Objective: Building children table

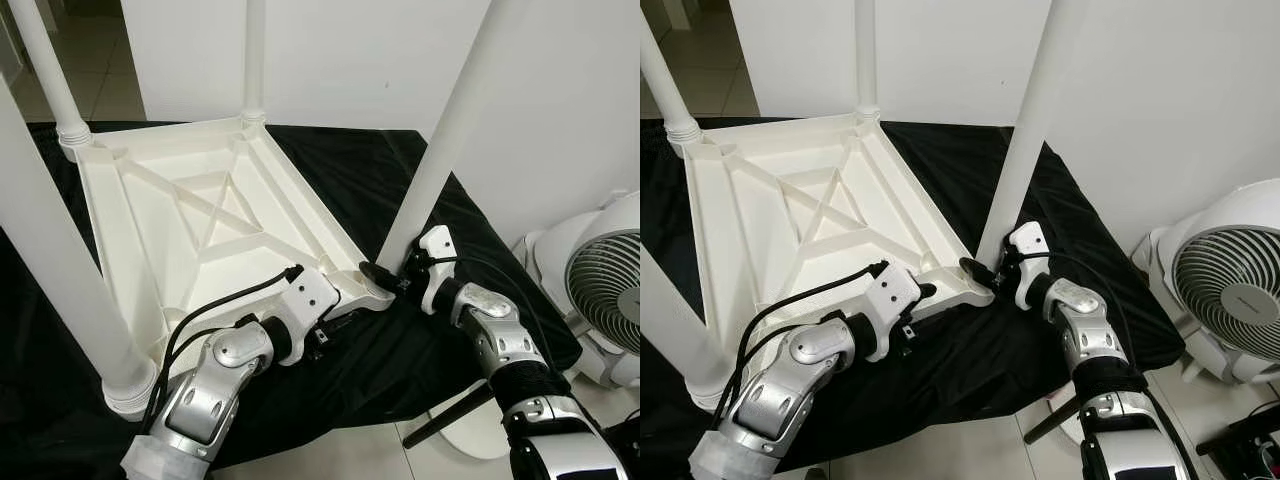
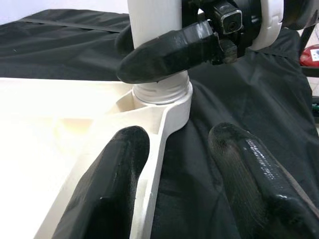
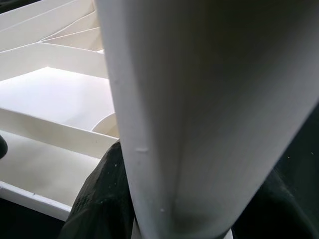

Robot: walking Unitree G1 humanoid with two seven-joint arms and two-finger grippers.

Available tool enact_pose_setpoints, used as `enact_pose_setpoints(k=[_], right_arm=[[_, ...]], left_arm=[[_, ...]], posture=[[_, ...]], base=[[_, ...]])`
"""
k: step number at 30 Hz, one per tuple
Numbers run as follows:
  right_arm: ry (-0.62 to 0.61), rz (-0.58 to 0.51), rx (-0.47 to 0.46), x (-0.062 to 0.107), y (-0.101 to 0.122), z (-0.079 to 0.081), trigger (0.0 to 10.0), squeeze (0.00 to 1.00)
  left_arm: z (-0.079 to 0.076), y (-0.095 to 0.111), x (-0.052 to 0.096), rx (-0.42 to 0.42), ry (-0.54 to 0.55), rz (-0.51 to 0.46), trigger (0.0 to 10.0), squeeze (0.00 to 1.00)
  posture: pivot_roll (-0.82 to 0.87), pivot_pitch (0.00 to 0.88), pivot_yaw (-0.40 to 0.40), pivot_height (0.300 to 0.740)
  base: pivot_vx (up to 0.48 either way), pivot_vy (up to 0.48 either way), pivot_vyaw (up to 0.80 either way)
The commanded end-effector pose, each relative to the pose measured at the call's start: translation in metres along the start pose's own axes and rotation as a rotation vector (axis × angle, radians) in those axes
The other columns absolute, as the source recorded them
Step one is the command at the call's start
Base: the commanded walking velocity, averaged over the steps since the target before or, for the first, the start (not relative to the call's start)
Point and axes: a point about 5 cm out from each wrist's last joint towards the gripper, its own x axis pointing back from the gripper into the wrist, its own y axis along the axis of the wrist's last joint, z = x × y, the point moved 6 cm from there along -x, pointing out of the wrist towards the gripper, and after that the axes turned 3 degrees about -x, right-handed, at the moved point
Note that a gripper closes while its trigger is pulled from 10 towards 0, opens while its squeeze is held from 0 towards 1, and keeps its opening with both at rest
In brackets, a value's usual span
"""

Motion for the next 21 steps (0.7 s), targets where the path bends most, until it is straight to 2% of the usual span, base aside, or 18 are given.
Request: enact_pose_setpoints(k=[1,2,3,5,8,10,14,16,17,18,21], right_arm=[[-0.039,0.049,-0.013,0.000,-0.010,-0.002,0.0,0.00],[-0.039,0.049,-0.013,0.000,-0.010,-0.002,0.0,0.00],[-0.156,0.043,-0.005,0.001,-0.011,-0.012,0.0,0.00],[-0.193,0.039,0.004,0.001,-0.011,-0.015,0.0,0.00],[-0.288,0.044,-0.045,0.002,-0.015,-0.019,0.0,0.00],[-0.349,0.030,-0.090,0.001,-0.016,-0.015,0.0,0.00],[-0.376,0.022,-0.106,0.001,-0.016,-0.013,0.0,0.00],[-0.489,0.010,-0.151,0.004,-0.018,-0.013,0.0,0.00],[-0.489,0.010,-0.151,0.004,-0.018,-0.013,0.0,0.00],[-0.625,0.012,-0.170,0.010,-0.021,-0.012,0.0,0.00],[-0.659,0.013,-0.174,0.012,-0.022,-0.012,0.0,0.00]], left_arm=[[0.011,-0.005,-0.001,0.010,0.119,0.018,10.0,0.00],[0.011,-0.005,-0.001,0.010,0.119,0.018,10.0,0.00],[0.011,-0.004,-0.002,0.020,0.118,0.015,10.0,0.00],[0.010,-0.003,-0.003,0.026,0.114,0.012,10.0,0.00],[0.006,-0.002,-0.003,0.070,0.089,-0.004,10.0,0.00],[0.003,0.000,-0.002,0.089,0.076,-0.014,10.0,0.00],[0.002,-0.001,-0.003,0.096,0.072,-0.012,10.0,0.00],[0.001,-0.001,-0.004,0.081,0.071,-0.012,10.0,0.00],[0.001,-0.001,-0.004,0.081,0.071,-0.012,10.0,0.00],[0.003,-0.001,-0.005,0.080,0.075,-0.013,10.0,0.00],[0.004,-0.001,-0.005,0.080,0.076,-0.014,10.0,0.00]], posture=[[0.13,0.000,-0.117,0.740],[0.13,0.000,-0.117,0.740],[0.12,0.006,-0.119,0.740],[0.12,0.006,-0.119,0.740],[0.11,0.012,-0.116,0.740],[0.11,0.013,-0.113,0.740],[0.10,0.013,-0.111,0.740],[0.10,0.012,-0.112,0.740],[0.10,0.012,-0.112,0.740],[0.10,0.012,-0.113,0.740],[0.10,0.011,-0.112,0.740]], base=[[0.000,0.000,0.00],[0.000,0.000,0.00],[0.000,0.000,0.00],[0.000,0.000,0.00],[0.000,0.000,0.00],[0.000,0.000,0.00],[0.000,0.000,0.00],[0.000,0.000,0.00],[0.000,0.000,0.00],[0.000,0.000,0.00],[0.000,0.000,0.00]])
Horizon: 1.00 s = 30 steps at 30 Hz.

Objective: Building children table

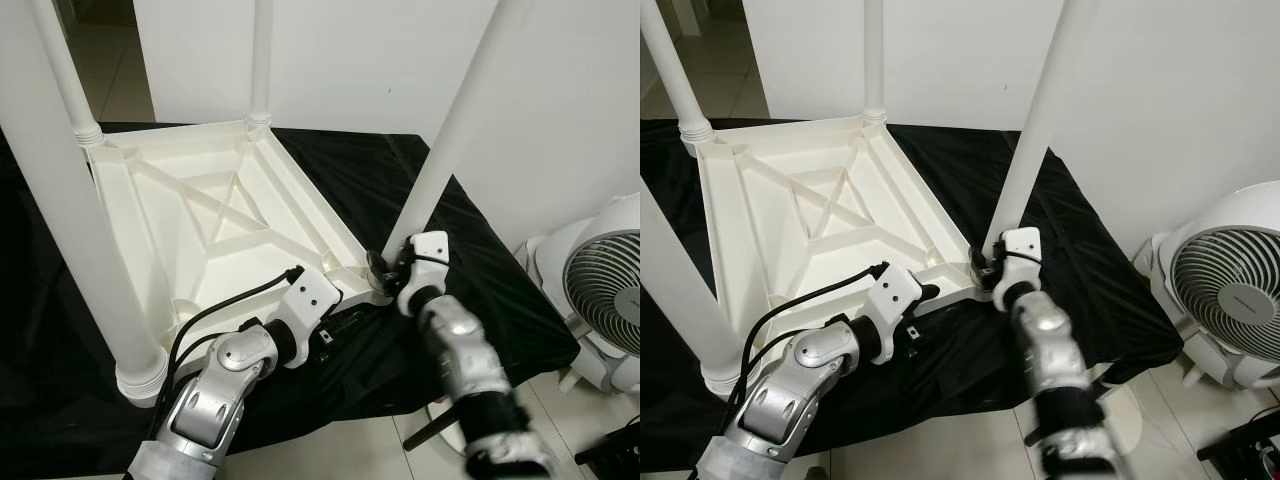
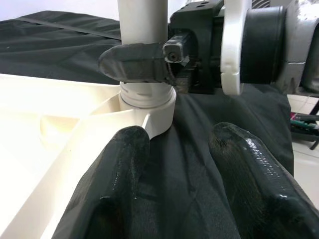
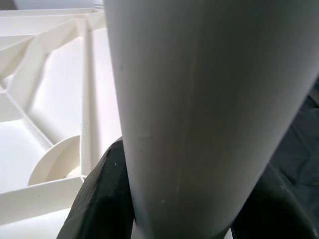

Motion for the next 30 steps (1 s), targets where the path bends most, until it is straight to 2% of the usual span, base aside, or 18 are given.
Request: enact_pose_setpoints(k=[1,4,5,13,14,16,17,18,19,20,21,26,30], right_arm=[[-0.112,0.069,0.009,0.006,-0.019,-0.019,0.0,0.00],[-0.159,0.079,0.007,0.008,-0.022,-0.020,0.0,0.00],[-0.228,0.090,-0.013,0.011,-0.026,-0.019,0.0,0.00],[-0.237,0.098,-0.057,0.010,-0.028,-0.006,0.0,0.00],[-0.222,0.091,-0.067,0.009,-0.026,-0.003,3.8,0.00],[-0.212,0.083,-0.071,0.009,-0.022,-0.001,3.8,0.00],[-0.187,0.069,-0.075,0.010,-0.018,0.002,10.0,0.00],[-0.187,0.069,-0.075,0.010,-0.018,0.002,10.0,0.00],[-0.169,0.050,-0.083,0.011,-0.014,0.003,10.0,0.83],[-0.169,0.050,-0.083,0.011,-0.014,0.003,10.0,0.83],[-0.139,0.036,-0.082,0.011,-0.011,0.005,10.0,1.00],[-0.023,-0.012,-0.043,0.013,0.003,0.007,10.0,1.00],[0.016,-0.021,-0.022,0.013,0.005,0.006,10.0,1.00]], left_arm=[[0.010,-0.003,-0.001,-0.001,0.080,0.015,10.0,0.00],[0.010,-0.004,-0.001,-0.007,0.081,0.017,10.0,0.00],[0.011,-0.003,-0.001,-0.007,0.085,0.016,10.0,0.00],[0.017,-0.002,-0.001,-0.021,0.095,0.016,10.0,0.00],[0.019,-0.001,0.000,-0.027,0.095,0.016,10.0,0.00],[0.021,0.000,-0.001,-0.032,0.096,0.014,10.0,0.00],[0.023,0.002,-0.002,-0.045,0.098,0.009,10.0,0.00],[0.023,0.002,-0.002,-0.045,0.098,0.009,10.0,0.00],[0.024,0.002,-0.003,-0.052,0.100,0.006,10.0,0.00],[0.024,0.002,-0.003,-0.052,0.100,0.006,10.0,0.00],[0.024,0.003,-0.003,-0.060,0.102,0.003,10.0,0.00],[0.019,0.002,-0.004,-0.062,0.092,0.001,10.0,0.00],[0.019,0.002,-0.004,-0.060,0.090,0.004,10.0,0.00]], posture=[[0.10,0.011,-0.112,0.740],[0.10,0.010,-0.114,0.740],[0.11,0.004,-0.114,0.740],[0.11,0.000,-0.104,0.740],[0.11,0.000,-0.097,0.740],[0.10,0.000,-0.093,0.740],[0.10,0.000,-0.090,0.740],[0.10,0.000,-0.090,0.740],[0.09,0.000,-0.085,0.740],[0.09,0.000,-0.085,0.740],[0.09,0.000,-0.082,0.740],[0.09,0.000,-0.078,0.740],[0.09,0.000,-0.079,0.740]], base=[[0.000,0.000,0.00],[0.000,0.000,0.00],[0.000,0.000,0.00],[0.000,0.000,0.00],[0.000,0.000,0.00],[0.000,0.000,0.00],[0.000,0.000,0.00],[0.000,0.000,0.00],[0.000,0.000,0.00],[0.000,0.000,0.00],[0.000,0.000,0.00],[0.000,0.000,0.00],[0.000,0.000,0.00]])
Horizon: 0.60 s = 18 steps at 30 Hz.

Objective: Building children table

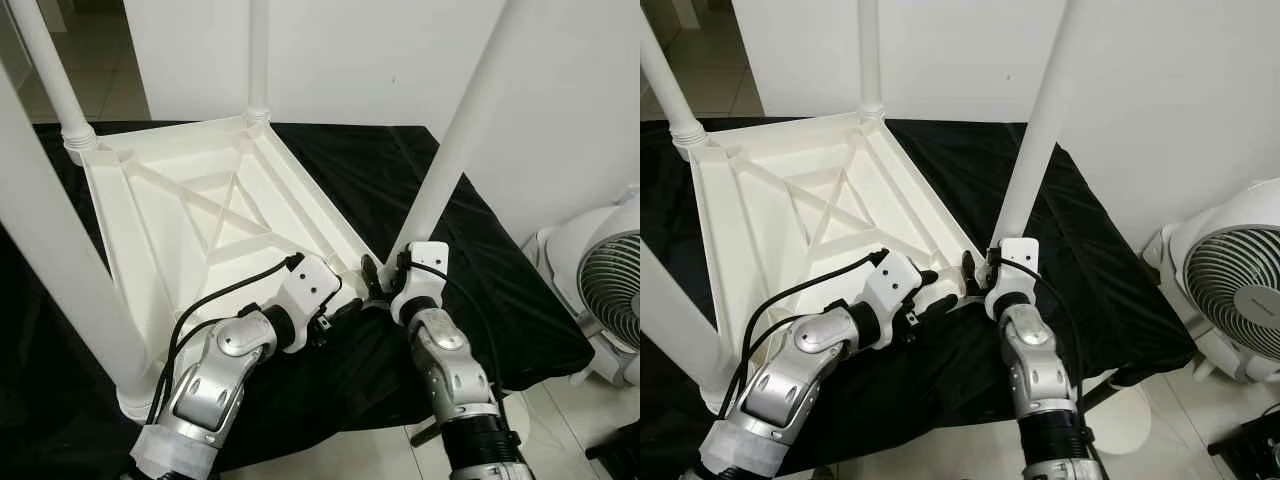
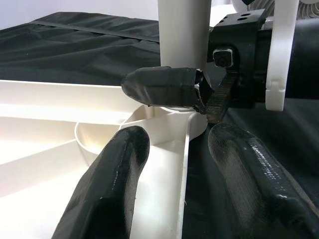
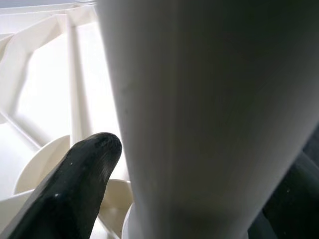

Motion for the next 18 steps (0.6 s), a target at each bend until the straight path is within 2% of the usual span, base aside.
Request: enact_pose_setpoints(k=[1,2,3,5,6,7,9,15,16,17,18], right_arm=[[0.076,-0.015,0.035,0.000,0.004,0.000,10.0,0.00],[0.076,-0.015,0.035,0.000,0.004,0.000,10.0,0.00],[0.138,-0.015,0.052,0.000,0.005,-0.001,10.0,0.00],[0.138,-0.015,0.052,0.000,0.005,-0.001,10.0,0.00],[0.239,-0.005,0.091,0.001,0.004,0.000,10.0,0.00],[0.239,-0.005,0.091,0.001,0.004,0.000,10.0,0.00],[0.396,0.015,0.158,0.002,0.002,0.002,10.0,0.00],[0.470,0.033,0.180,0.003,0.000,0.002,10.0,0.00],[0.496,0.050,0.174,0.002,-0.002,0.002,3.4,0.00],[0.523,0.062,0.168,0.003,-0.004,0.002,0.7,0.00],[0.539,0.080,0.165,0.003,-0.007,0.002,0.0,0.00]], left_arm=[[0.004,-0.005,0.000,0.004,0.061,0.015,10.0,0.00],[0.004,-0.005,0.000,0.004,0.061,0.015,10.0,0.00],[0.004,-0.005,0.000,0.004,0.062,0.015,10.0,0.00],[0.004,-0.005,0.000,0.004,0.062,0.015,10.0,0.00],[0.006,-0.005,0.000,0.002,0.065,0.016,10.0,0.00],[0.006,-0.005,0.000,0.002,0.065,0.016,10.0,0.00],[0.008,-0.005,0.002,-0.002,0.068,0.018,10.0,0.00],[0.008,-0.006,0.003,-0.005,0.069,0.020,10.0,0.00],[0.007,-0.005,0.003,-0.007,0.069,0.020,10.0,0.00],[0.008,-0.004,0.003,-0.005,0.069,0.018,10.0,0.00],[0.008,-0.003,0.003,-0.004,0.069,0.016,10.0,0.00]], posture=[[0.09,0.000,-0.079,0.740],[0.09,0.000,-0.079,0.740],[0.10,0.000,-0.082,0.740],[0.10,0.000,-0.082,0.740],[0.10,0.000,-0.080,0.740],[0.10,0.000,-0.080,0.740],[0.11,0.000,-0.075,0.740],[0.12,0.000,-0.072,0.740],[0.13,0.000,-0.068,0.740],[0.13,0.000,-0.066,0.740],[0.13,0.000,-0.065,0.740]], base=[[0.000,0.000,0.00],[0.000,0.000,0.00],[0.000,0.000,0.00],[0.000,0.000,0.00],[0.000,0.000,0.00],[0.000,0.000,0.00],[0.000,0.000,0.00],[0.000,0.000,0.00],[0.000,0.000,0.00],[0.000,0.000,0.00],[0.000,0.000,0.00]])
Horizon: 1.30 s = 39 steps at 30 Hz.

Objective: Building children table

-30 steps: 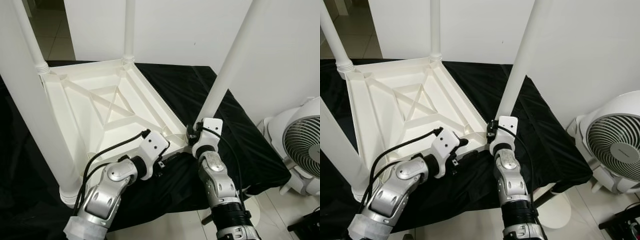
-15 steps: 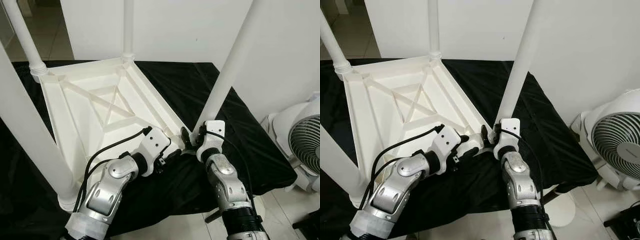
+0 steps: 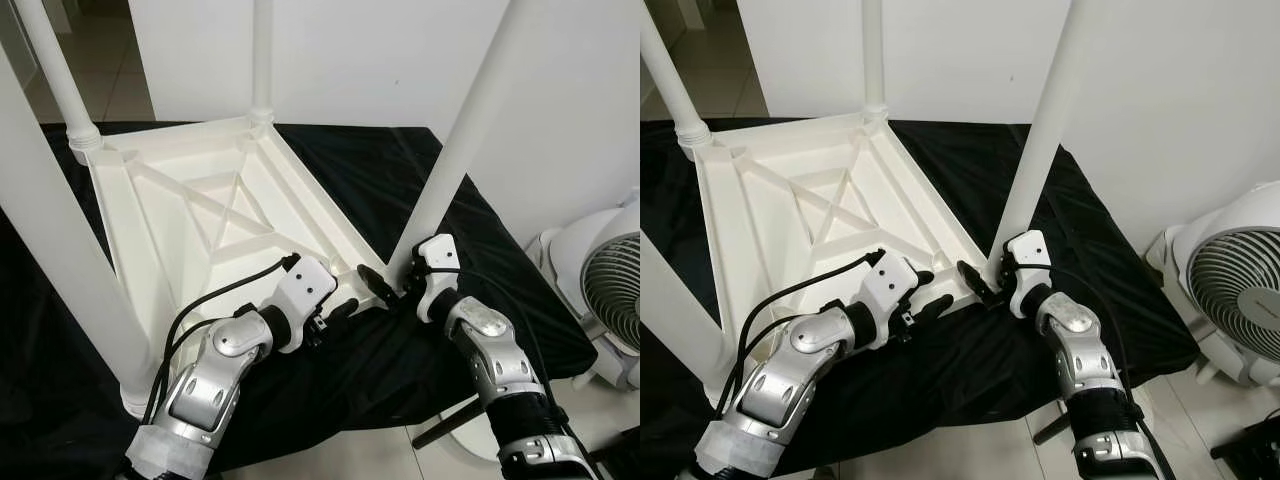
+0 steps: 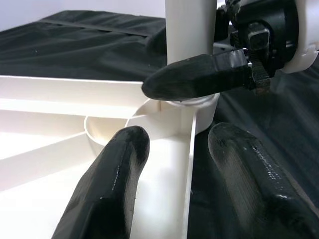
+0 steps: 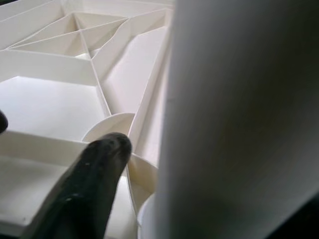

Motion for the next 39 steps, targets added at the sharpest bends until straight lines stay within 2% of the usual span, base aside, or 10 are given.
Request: enact_pose_setpoints(k=[1,12,14,20,24,25,28,35,37,39], right_arm=[[0.053,0.029,-0.021,-0.001,-0.008,0.007,0.0,0.00],[0.066,0.065,-0.027,0.002,-0.022,0.007,0.0,0.00],[-0.004,0.076,-0.016,0.001,-0.025,-0.003,0.0,0.00],[-0.103,0.051,-0.020,0.000,-0.023,-0.011,0.0,0.00],[-0.150,0.037,-0.038,-0.002,-0.022,-0.012,0.0,0.00],[-0.261,0.030,-0.122,-0.004,-0.024,-0.011,0.0,0.00],[-0.300,0.035,-0.157,-0.005,-0.026,-0.011,0.0,0.00],[-0.420,0.055,-0.149,-0.006,-0.030,-0.007,0.0,0.00],[-0.514,0.072,-0.158,-0.005,-0.036,-0.007,0.0,0.00],[-0.514,0.072,-0.158,-0.005,-0.036,-0.007,0.0,0.00]], left_arm=[[0.005,-0.001,0.000,0.003,0.062,0.008,10.0,0.00],[0.006,-0.002,0.004,0.002,0.058,0.014,10.0,0.00],[0.004,-0.002,0.000,0.012,0.061,0.009,10.0,0.00],[0.001,0.000,-0.003,0.020,0.054,-0.002,10.0,0.00],[0.001,0.000,-0.004,0.020,0.054,-0.005,10.0,0.00],[0.002,0.000,-0.005,0.020,0.055,-0.006,10.0,0.00],[0.002,-0.001,-0.005,0.020,0.056,-0.006,10.0,0.00],[0.001,0.001,-0.007,0.020,0.053,-0.013,10.0,0.00],[0.002,0.002,-0.009,0.018,0.054,-0.017,10.0,0.00],[0.002,0.002,-0.009,0.018,0.054,-0.017,10.0,0.00]], posture=[[0.13,0.000,-0.065,0.740],[0.13,0.000,-0.069,0.740],[0.12,0.000,-0.073,0.740],[0.10,0.000,-0.080,0.740],[0.10,0.000,-0.083,0.740],[0.10,0.000,-0.091,0.740],[0.10,0.000,-0.091,0.740],[0.10,0.000,-0.097,0.740],[0.10,0.000,-0.102,0.740],[0.10,0.000,-0.102,0.740]], base=[[0.000,0.000,0.00],[0.000,0.000,0.00],[0.000,0.000,0.00],[0.000,0.000,0.00],[0.000,0.000,0.00],[0.000,0.000,0.00],[0.000,0.000,0.00],[0.000,0.000,0.00],[0.000,0.000,0.00],[0.000,0.000,0.00]])
